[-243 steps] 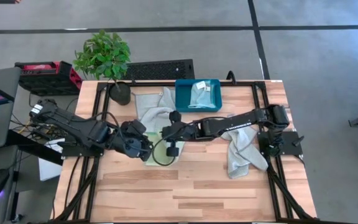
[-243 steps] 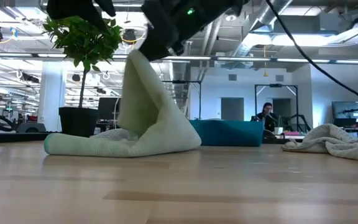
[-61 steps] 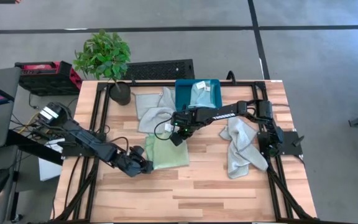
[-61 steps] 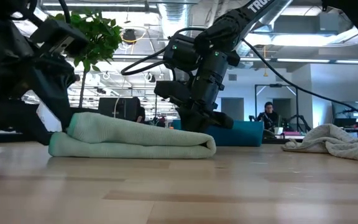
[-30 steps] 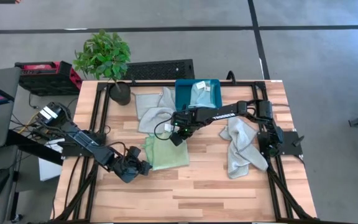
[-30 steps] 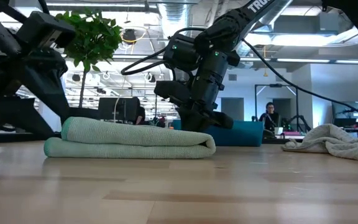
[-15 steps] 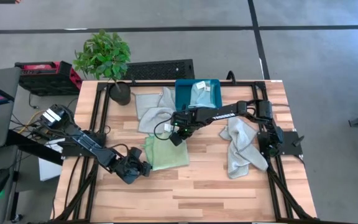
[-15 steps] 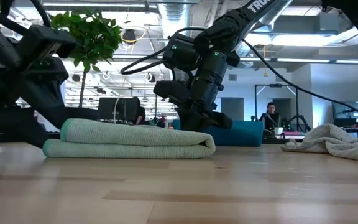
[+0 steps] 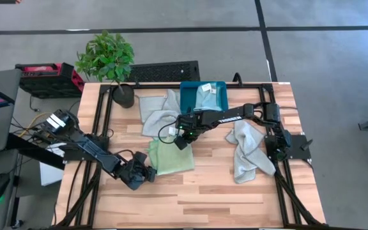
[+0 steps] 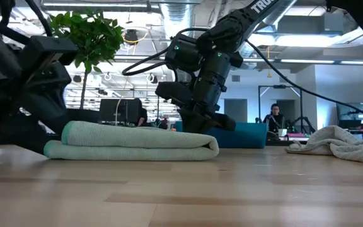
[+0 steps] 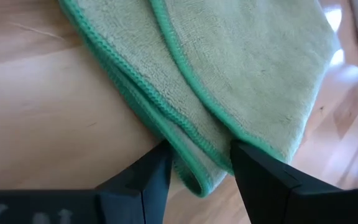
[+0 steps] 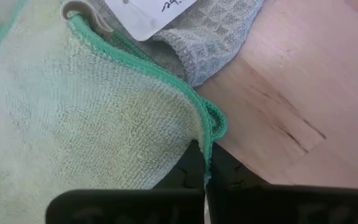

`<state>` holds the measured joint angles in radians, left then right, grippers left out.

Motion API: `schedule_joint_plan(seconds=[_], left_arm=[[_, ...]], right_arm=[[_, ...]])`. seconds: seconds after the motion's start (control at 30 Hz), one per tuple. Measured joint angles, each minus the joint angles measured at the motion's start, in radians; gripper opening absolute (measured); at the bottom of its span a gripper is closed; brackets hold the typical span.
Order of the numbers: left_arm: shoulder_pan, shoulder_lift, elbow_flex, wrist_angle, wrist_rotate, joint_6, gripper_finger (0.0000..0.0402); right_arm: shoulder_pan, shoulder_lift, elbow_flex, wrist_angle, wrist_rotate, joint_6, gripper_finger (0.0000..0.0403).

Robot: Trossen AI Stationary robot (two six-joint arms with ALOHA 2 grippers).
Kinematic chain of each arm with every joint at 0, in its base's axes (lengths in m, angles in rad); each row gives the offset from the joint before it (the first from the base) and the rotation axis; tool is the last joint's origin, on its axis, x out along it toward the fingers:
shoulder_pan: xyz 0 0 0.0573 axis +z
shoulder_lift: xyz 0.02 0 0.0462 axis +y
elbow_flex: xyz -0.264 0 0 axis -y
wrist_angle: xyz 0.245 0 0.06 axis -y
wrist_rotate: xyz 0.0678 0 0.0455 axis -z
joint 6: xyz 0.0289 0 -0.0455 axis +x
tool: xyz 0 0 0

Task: Fold microfiber towels
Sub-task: Put the green towel into the blue bin

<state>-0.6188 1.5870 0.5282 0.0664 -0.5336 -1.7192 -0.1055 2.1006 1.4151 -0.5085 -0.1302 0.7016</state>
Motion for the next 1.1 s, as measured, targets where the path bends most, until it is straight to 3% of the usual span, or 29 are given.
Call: schedule_joint_plan(seconds=[0.13,0.37,0.73,1.1], left_arm=[[0.001,0.02,0.0,0.049,-0.018,0.01,0.0137],[0.001,0.017,0.0,0.044,-0.006,0.061,0.0012],[0.018,0.015,-0.001,0.043,-0.056,0.098,0.0002],[0.149,-0.136,-0.001,0.02,-0.052,0.357,0.0001]], right_arm=[[0.0,0.0,0.0,0.001,0.0,0.005,0.0012],[-0.002,-0.001,0.0,-0.001,0.011,0.005,0.0009],[-0.008,-0.025,0.04,-0.084,0.059,-0.033,0.0004],[-0.024,-0.094,0.113,-0.256,0.145,-0.094,0.0003]])
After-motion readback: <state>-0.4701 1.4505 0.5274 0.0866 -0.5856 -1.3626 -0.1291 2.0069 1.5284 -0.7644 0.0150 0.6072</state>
